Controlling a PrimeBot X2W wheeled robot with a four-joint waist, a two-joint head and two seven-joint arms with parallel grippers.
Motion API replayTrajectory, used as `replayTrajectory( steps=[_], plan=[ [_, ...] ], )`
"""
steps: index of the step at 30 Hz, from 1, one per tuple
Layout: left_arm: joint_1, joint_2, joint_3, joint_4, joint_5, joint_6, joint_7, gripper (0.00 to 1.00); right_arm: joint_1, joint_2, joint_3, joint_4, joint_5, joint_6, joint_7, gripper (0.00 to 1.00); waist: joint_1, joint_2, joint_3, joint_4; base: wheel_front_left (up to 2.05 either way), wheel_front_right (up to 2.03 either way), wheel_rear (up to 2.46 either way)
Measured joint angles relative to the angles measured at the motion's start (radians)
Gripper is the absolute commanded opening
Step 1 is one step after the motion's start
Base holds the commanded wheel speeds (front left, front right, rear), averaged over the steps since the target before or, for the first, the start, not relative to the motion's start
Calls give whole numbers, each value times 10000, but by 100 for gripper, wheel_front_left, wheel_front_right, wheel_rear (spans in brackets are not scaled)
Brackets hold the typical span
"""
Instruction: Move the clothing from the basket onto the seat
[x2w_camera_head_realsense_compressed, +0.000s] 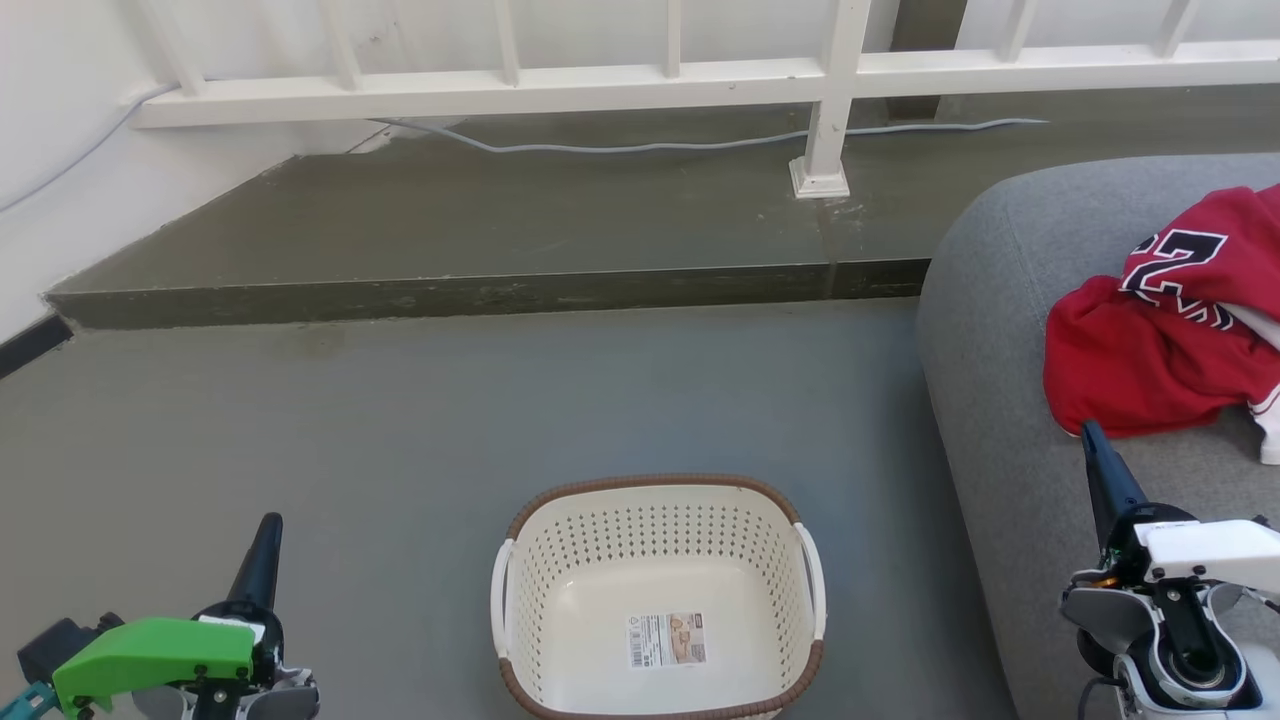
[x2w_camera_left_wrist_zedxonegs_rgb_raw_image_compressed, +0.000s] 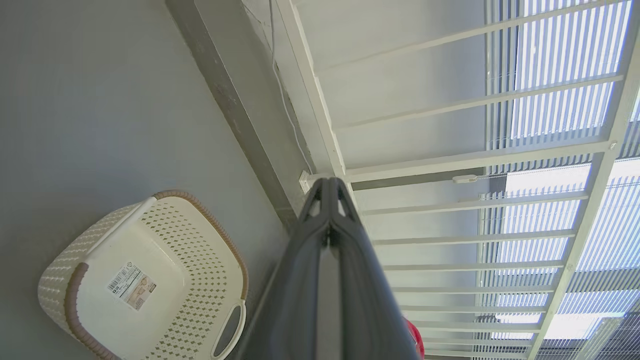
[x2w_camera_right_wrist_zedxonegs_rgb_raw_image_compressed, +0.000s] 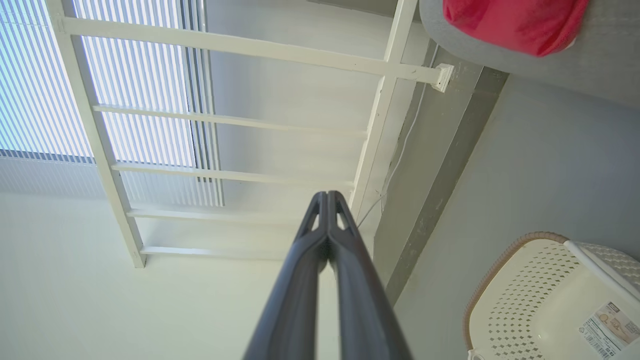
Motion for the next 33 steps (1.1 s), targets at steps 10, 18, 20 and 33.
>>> replayTrajectory(
  steps=[10, 18, 20, 33],
  plan=[
    [-286, -128, 334, 134, -1030, -282, 299, 0, -202, 77, -320, 128, 1313, 209, 332, 0, 0, 0, 54, -2, 0, 0, 0],
    [-429, -257, 472, 247, -1442, -385, 389, 0, -347, 107, -431, 190, 1825, 274, 430, 0, 0, 0, 70, -2, 0, 0, 0],
    [-452, -257, 481, 251, -1442, -385, 389, 0, -347, 107, -435, 198, 1829, 274, 430, 0, 0, 0, 69, -2, 0, 0, 0],
    [-476, -259, 500, 284, -1442, -385, 431, 0, -347, 109, -441, 222, 1831, 274, 430, 0, 0, 0, 67, -2, 0, 0, 0]
  ],
)
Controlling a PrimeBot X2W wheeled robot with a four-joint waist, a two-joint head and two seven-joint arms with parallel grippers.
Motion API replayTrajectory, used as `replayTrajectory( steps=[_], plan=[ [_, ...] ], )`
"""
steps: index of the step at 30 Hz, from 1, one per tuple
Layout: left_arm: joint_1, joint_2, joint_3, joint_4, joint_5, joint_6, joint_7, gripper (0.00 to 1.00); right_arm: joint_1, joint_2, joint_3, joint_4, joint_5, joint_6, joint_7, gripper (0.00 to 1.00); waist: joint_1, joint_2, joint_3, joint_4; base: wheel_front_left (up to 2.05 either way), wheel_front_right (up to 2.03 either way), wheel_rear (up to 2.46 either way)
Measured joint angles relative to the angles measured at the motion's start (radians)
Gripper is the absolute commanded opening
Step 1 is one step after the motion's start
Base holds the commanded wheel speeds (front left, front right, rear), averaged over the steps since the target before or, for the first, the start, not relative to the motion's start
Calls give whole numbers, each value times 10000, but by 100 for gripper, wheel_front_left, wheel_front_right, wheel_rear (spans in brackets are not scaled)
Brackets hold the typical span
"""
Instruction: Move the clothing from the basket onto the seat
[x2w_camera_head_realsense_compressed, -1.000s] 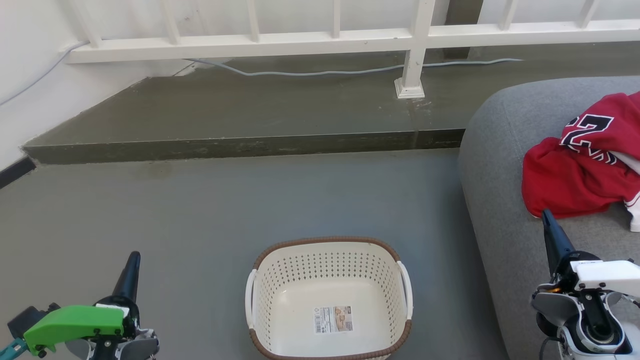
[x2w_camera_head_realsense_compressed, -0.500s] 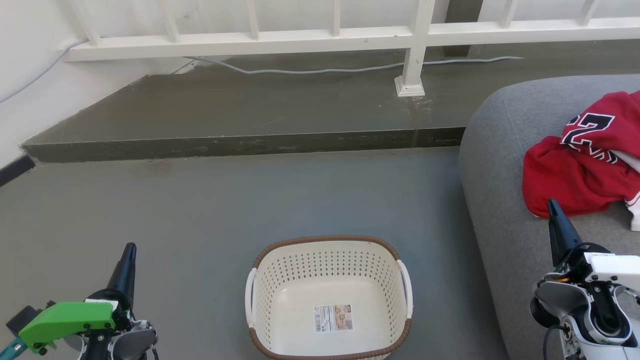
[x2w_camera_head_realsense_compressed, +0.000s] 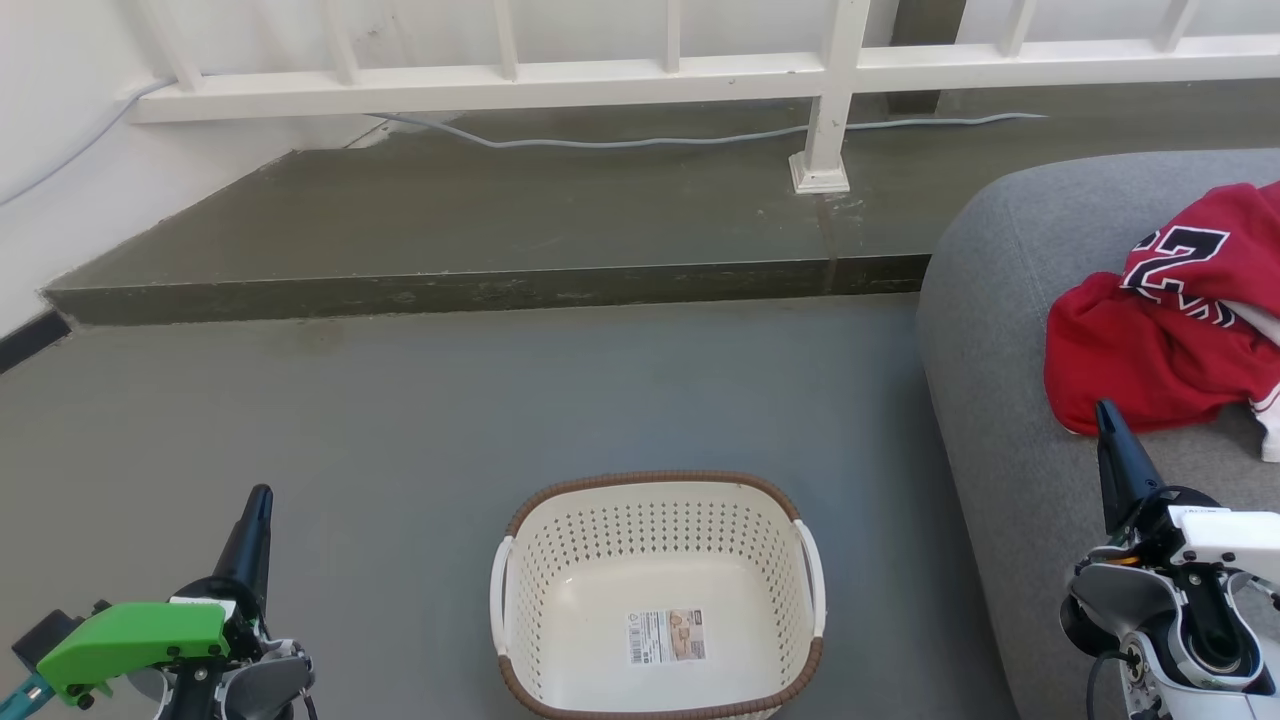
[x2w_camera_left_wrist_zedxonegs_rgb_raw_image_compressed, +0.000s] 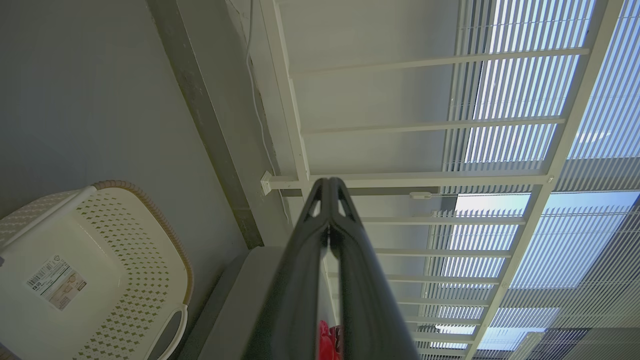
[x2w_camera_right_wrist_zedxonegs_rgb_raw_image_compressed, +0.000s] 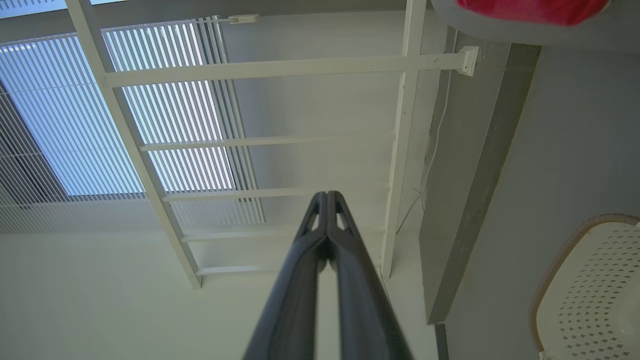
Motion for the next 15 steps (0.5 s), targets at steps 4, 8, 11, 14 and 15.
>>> replayTrajectory(
  steps=[4, 8, 11, 14, 15],
  plan=[
    [0, 0, 4, 4, 0, 0, 0, 0, 0, 0, -2, 10, 0, 0, 0, 0, 0, 0, -1, 0, 0, 0, 0],
    [-1, 0, 6, 8, 0, -2, 0, 0, 0, 0, -4, 23, 0, 0, 0, 0, 0, 0, -1, 0, 0, 0, 0],
    [-1, 0, 10, 10, 0, -2, 0, 0, 0, 2, -8, 33, 0, 0, 0, 0, 0, 0, -1, 0, 0, 0, 0],
    [-2, -2, 12, 13, 0, -2, 0, 0, 0, 2, -10, 35, 0, 0, 2, 0, 0, 0, -1, 0, 0, 0, 0],
    [-2, -2, 13, 13, 0, -2, 2, 0, 0, 2, -10, 35, 0, 0, 2, 0, 0, 0, -1, 0, 0, 0, 0]
  ],
)
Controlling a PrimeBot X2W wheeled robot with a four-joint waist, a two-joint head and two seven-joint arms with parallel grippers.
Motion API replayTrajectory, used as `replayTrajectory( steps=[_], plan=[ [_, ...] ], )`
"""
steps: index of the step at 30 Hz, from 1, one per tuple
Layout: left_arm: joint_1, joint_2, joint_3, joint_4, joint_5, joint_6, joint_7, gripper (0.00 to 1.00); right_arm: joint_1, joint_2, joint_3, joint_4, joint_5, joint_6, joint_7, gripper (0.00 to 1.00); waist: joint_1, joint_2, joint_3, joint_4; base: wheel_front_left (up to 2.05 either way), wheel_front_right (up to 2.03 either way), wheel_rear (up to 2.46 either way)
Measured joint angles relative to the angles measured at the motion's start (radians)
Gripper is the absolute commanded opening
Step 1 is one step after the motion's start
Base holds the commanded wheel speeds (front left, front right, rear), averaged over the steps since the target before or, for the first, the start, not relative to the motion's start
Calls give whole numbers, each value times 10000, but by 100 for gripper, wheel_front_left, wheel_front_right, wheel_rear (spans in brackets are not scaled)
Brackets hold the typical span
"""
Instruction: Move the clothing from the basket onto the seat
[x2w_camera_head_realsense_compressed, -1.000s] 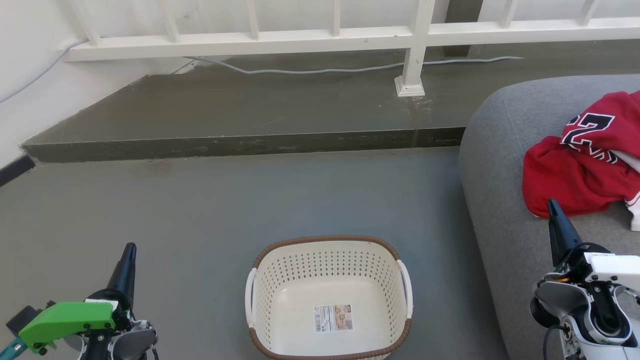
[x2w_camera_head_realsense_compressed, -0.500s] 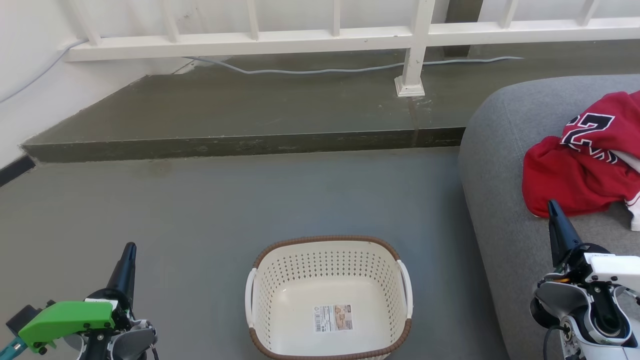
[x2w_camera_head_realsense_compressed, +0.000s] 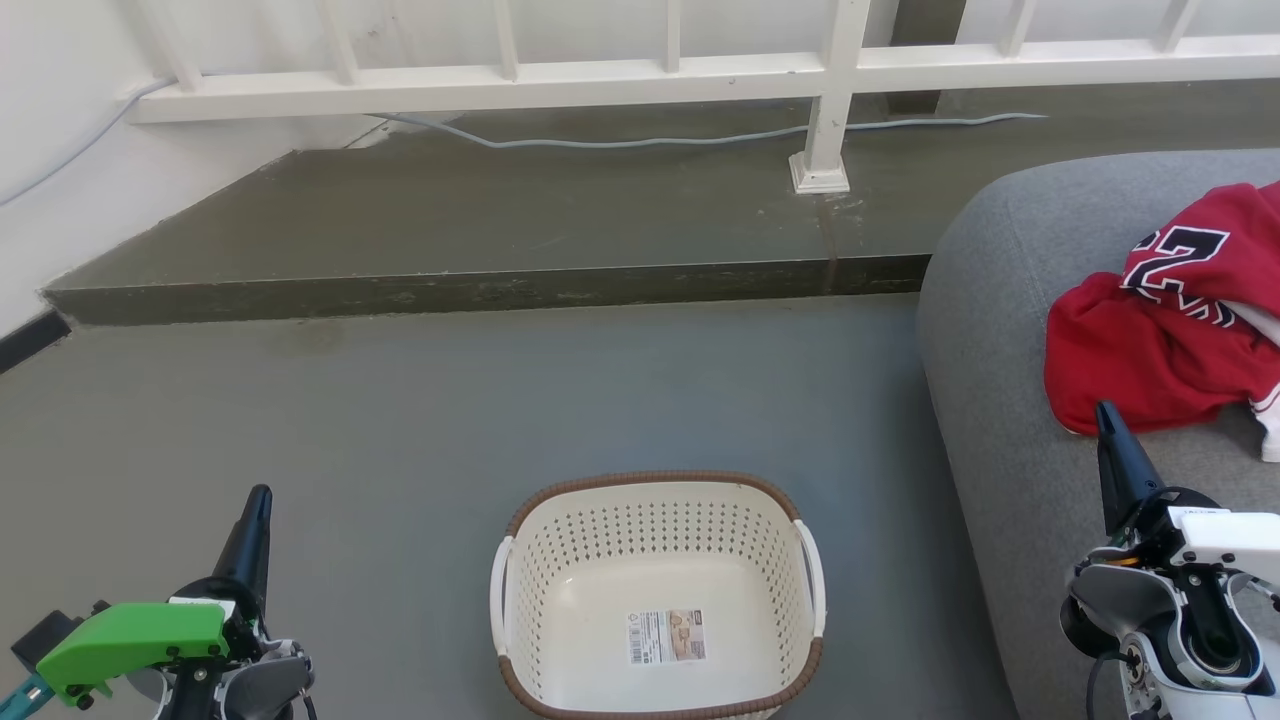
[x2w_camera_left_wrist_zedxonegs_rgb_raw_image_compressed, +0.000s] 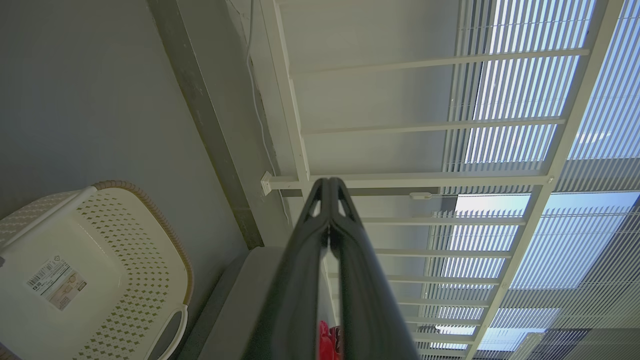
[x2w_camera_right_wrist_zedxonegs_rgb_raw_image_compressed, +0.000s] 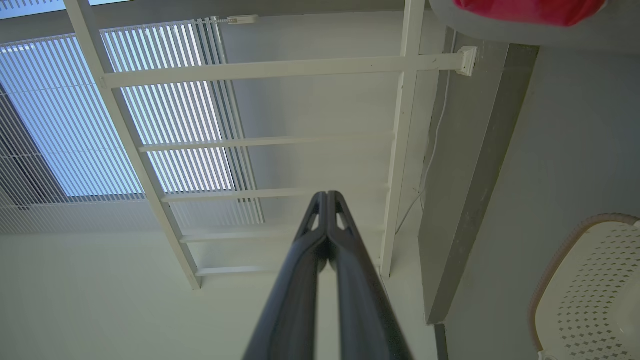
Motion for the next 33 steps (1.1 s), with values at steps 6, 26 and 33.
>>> replayTrajectory(
  steps=[6, 26, 33],
  plan=[
    [-1, 0, 6, 6, 0, 0, 29, 0, 0, 2, -4, 6, -2, 0, 0, 0, 0, 0, 0, 0, 0, 0, 0],
    [-2, -2, 13, 25, 0, -19, 29, 0, 0, 6, -17, 19, -2, 2, 0, 0, 0, 0, -1, 0, 0, 0, 0],
    [-3, -4, 17, 27, 0, -21, 29, 0, 0, 6, -19, 23, -2, 33, 2, 0, 0, 0, -1, 0, 0, 0, 0]
  ],
)
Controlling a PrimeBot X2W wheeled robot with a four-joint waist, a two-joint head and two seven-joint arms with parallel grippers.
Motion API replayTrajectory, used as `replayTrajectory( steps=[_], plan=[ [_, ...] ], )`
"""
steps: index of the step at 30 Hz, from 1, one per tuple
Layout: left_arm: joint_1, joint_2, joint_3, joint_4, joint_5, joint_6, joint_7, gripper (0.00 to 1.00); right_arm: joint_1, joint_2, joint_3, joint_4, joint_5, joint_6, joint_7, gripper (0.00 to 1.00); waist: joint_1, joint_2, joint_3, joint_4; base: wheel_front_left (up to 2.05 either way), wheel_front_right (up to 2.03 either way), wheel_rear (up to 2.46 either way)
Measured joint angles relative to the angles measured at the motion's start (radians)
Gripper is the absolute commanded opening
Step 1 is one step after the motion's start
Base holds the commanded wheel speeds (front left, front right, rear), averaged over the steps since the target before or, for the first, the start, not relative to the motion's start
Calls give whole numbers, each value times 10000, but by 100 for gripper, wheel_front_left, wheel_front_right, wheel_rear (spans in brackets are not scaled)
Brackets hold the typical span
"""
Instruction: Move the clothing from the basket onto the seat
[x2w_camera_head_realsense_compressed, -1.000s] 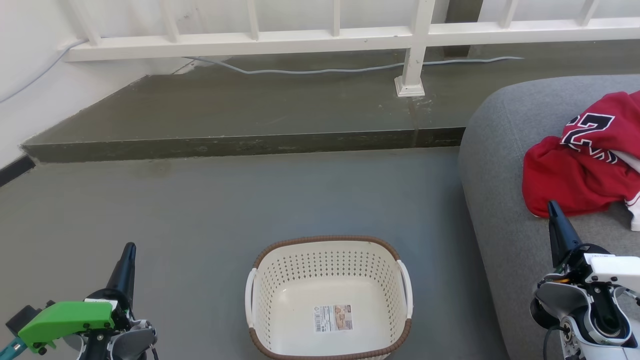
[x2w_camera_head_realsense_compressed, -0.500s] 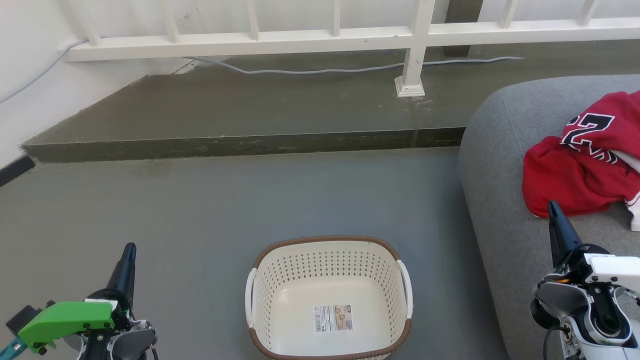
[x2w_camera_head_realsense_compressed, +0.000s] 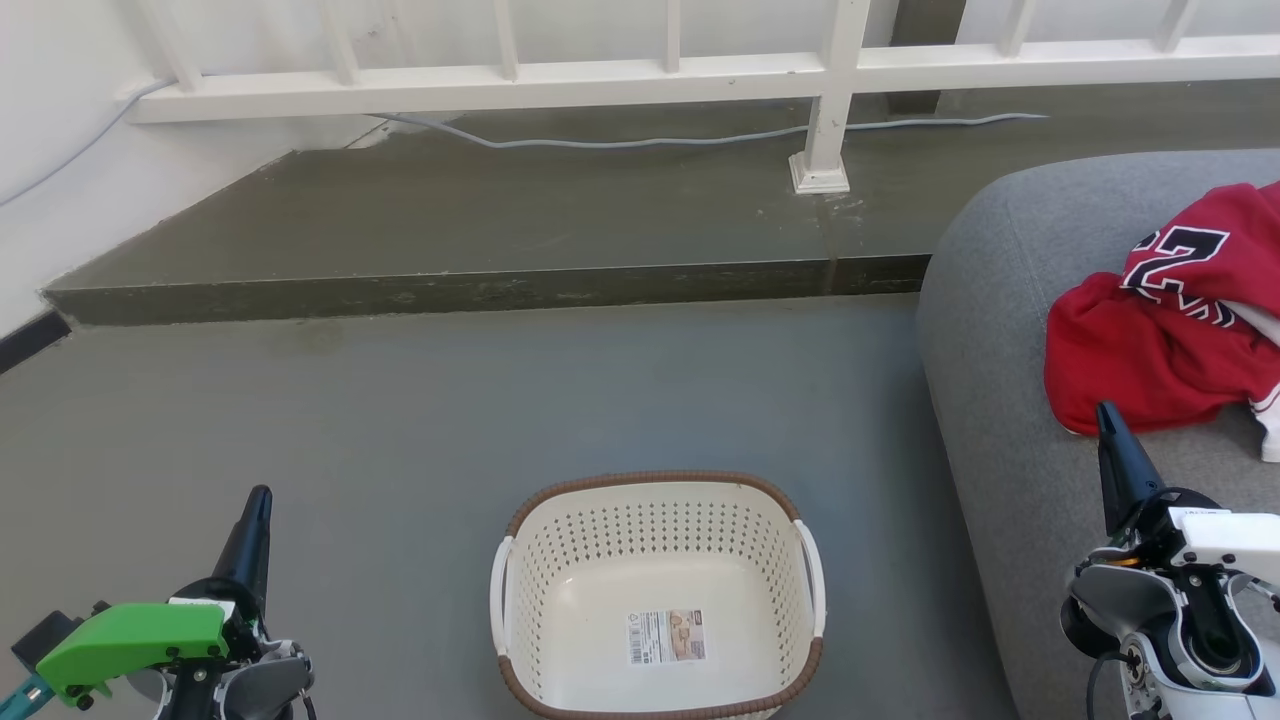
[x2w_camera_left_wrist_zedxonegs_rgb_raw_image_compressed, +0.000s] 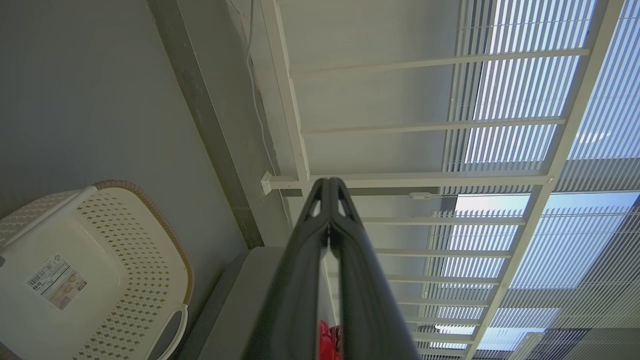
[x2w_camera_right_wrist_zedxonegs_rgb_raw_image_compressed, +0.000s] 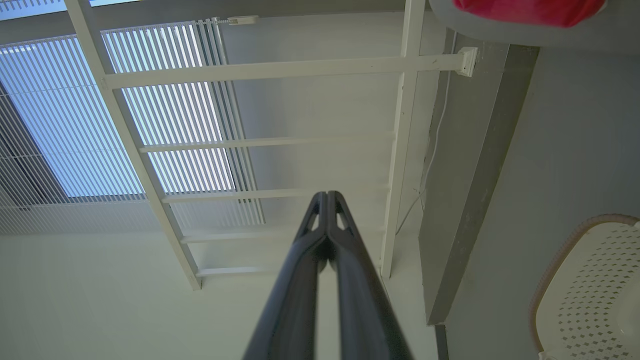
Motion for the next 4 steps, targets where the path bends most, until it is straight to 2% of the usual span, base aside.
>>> replayTrajectory(
  steps=[4],
  plan=[
    [0, 0, 2, 2, 0, 0, 0, 0, 0, 2, -2, 0, 0, 0, 0, 0, 0, 0, 0, 0, 0, 0, 0]
  ],
)
